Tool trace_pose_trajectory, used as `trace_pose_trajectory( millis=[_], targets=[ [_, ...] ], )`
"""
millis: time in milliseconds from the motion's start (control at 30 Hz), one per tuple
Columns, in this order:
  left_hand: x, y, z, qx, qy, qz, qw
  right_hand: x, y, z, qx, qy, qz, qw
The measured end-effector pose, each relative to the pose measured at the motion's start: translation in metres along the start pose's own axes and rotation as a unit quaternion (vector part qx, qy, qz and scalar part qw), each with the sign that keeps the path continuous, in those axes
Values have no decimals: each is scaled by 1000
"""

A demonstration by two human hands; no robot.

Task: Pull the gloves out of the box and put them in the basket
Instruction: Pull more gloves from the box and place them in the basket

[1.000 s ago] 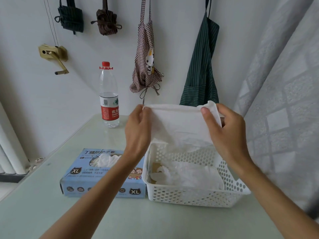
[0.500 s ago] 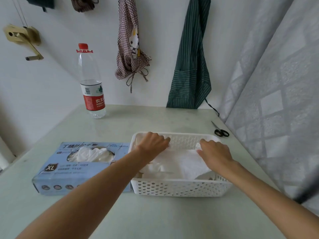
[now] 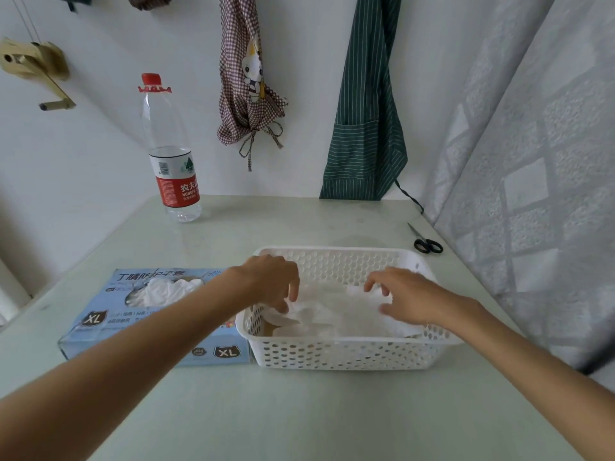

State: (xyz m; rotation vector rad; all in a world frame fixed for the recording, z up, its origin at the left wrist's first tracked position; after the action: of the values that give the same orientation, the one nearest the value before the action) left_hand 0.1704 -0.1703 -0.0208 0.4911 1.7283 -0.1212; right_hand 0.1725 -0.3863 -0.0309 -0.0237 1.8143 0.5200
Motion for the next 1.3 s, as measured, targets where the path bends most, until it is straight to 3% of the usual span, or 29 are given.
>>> trace_pose_trajectory(
  millis=[100, 233, 333, 433, 533, 667, 700, 767, 867, 967, 1100, 1300],
  targets=[
    [9, -4, 0, 13, -3, 95, 995, 18, -7, 4, 50, 164, -12, 985],
    [14, -11, 0, 50, -82, 215, 972, 26, -14, 9, 36, 159, -36, 986],
    [2, -10, -6, 65, -150, 247, 955, 28, -11, 11, 35, 160, -37, 986],
    [-1, -10, -14, 85, -121, 260, 954, 26, -9, 14, 45, 161, -46, 985],
    [8, -12, -18, 55, -45, 200, 977, 26, -8, 16, 56, 162, -56, 984],
    [-10, -15, -8, 13, -145, 8, 989, 19, 0, 15, 39, 154, -81, 984],
    [-10, -21, -3, 32, -133, -31, 990, 15, 3, 15, 28, 139, -77, 987],
    [-1, -38, 5, 82, -32, -62, 994, 8, 8, 17, 12, 116, -44, 992],
    [23, -48, 15, 82, 90, 20, 992, 8, 6, 19, 48, 162, -47, 985],
    [41, -37, 21, 61, 126, 95, 986, 14, -7, 23, 87, 203, -81, 972],
    [55, -24, 18, 61, 168, 142, 974, 20, -16, 24, 78, 195, -100, 972],
    [56, -15, 30, 48, 185, 25, 981, 21, -16, 22, 65, 188, -68, 978]
  ],
)
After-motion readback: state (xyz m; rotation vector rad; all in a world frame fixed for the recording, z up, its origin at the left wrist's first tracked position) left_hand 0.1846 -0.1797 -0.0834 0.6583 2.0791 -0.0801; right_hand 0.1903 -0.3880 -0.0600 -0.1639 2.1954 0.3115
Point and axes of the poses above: each hand's wrist, its own z-axis towards the middle knuckle, its own x-axis out of the palm, y = z × x, the point moved 3 cm from there along z, towards the middle knuckle, and after that the axes turned 11 degrees about z, right-handed, at the moved point
